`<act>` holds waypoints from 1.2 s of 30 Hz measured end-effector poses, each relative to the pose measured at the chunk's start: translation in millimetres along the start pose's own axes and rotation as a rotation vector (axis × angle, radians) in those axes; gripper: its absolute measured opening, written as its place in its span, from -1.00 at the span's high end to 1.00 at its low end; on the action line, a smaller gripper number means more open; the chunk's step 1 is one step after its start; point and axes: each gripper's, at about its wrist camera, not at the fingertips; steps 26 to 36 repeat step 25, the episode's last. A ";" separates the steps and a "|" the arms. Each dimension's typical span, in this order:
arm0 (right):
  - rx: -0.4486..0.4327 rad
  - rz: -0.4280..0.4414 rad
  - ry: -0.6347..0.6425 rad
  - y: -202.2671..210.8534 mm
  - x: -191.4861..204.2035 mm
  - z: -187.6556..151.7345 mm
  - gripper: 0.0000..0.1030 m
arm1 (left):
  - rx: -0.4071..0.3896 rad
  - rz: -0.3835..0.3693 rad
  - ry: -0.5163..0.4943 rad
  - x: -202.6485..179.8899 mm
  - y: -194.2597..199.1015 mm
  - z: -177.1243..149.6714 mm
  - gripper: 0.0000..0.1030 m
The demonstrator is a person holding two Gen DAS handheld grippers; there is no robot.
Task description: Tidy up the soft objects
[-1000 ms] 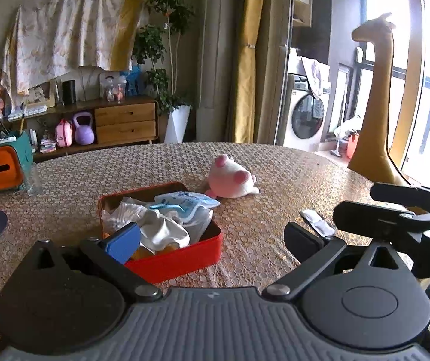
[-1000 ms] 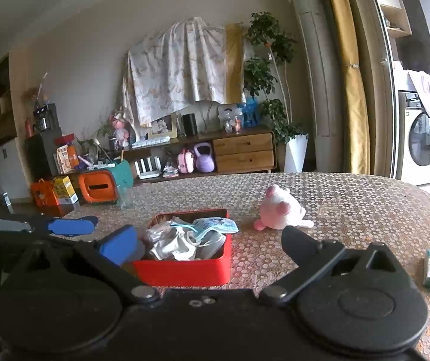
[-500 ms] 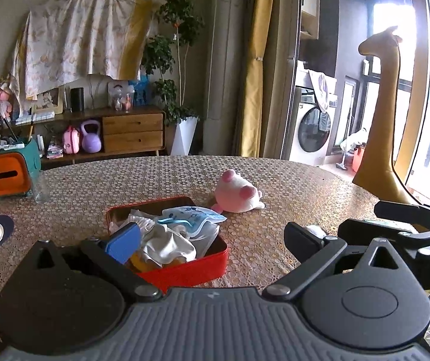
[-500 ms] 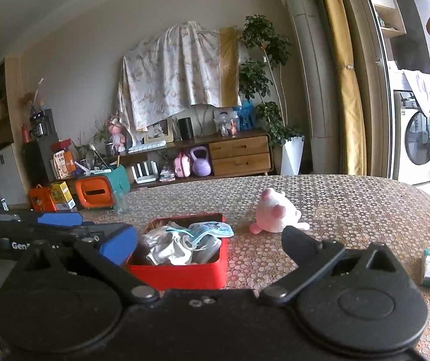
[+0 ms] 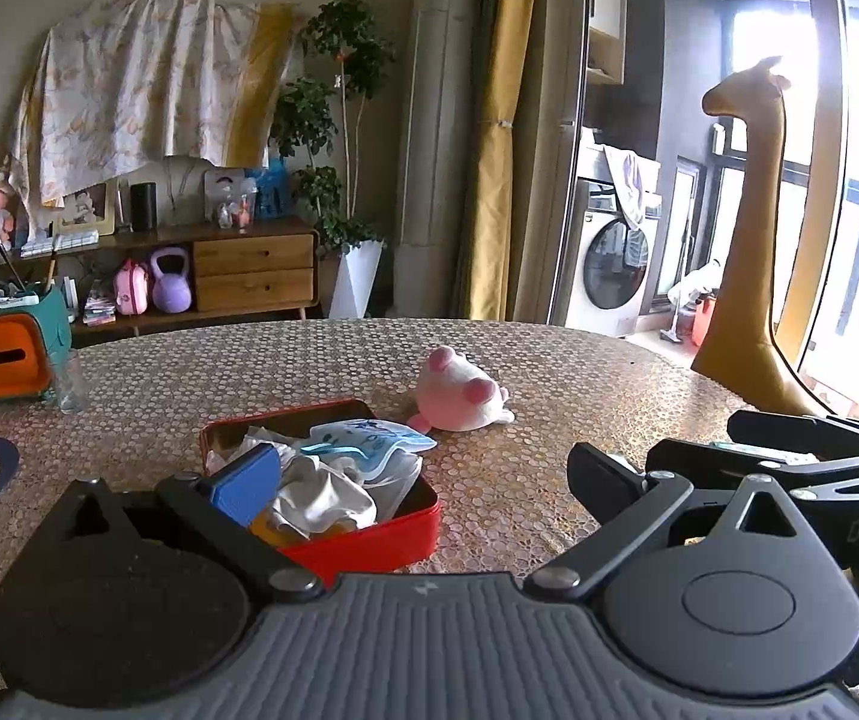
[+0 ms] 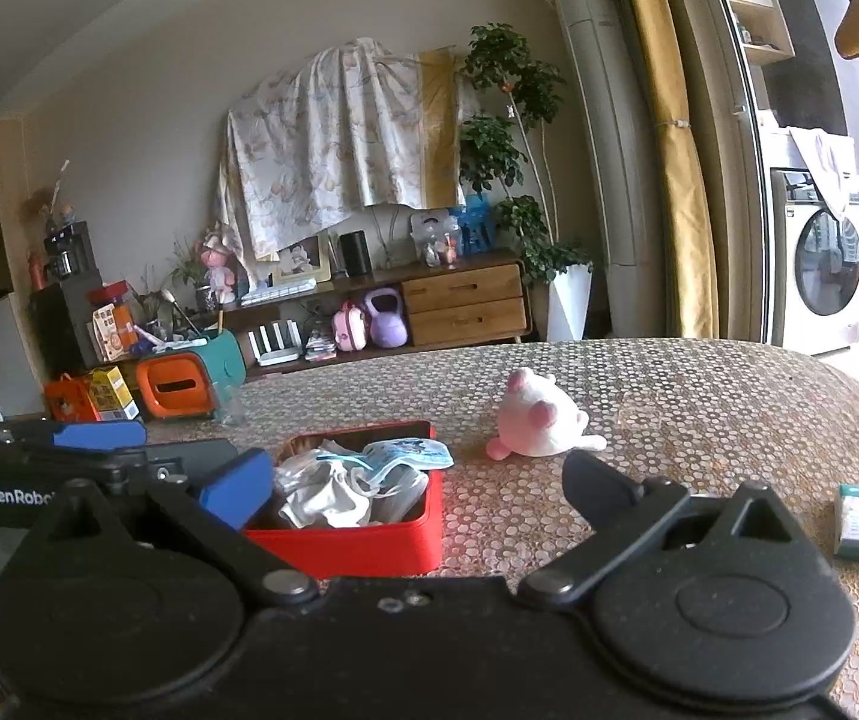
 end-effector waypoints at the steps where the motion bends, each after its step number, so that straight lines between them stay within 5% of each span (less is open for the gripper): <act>1: -0.001 0.000 0.001 0.0 0.1 0.2 -1.00 | 0.001 0.000 0.000 0.2 0.2 -0.1 -0.99; 36: 0.014 0.000 -0.013 -3.3 2.0 -1.1 -1.00 | 0.030 0.011 0.028 1.5 0.6 -1.7 -0.99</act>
Point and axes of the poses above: each gripper's, at about its wrist camera, not at the fingertips, and y roughly against the way its jaws point, x to its left, z to its top, and after that the axes turned 13 degrees about y, right-handed
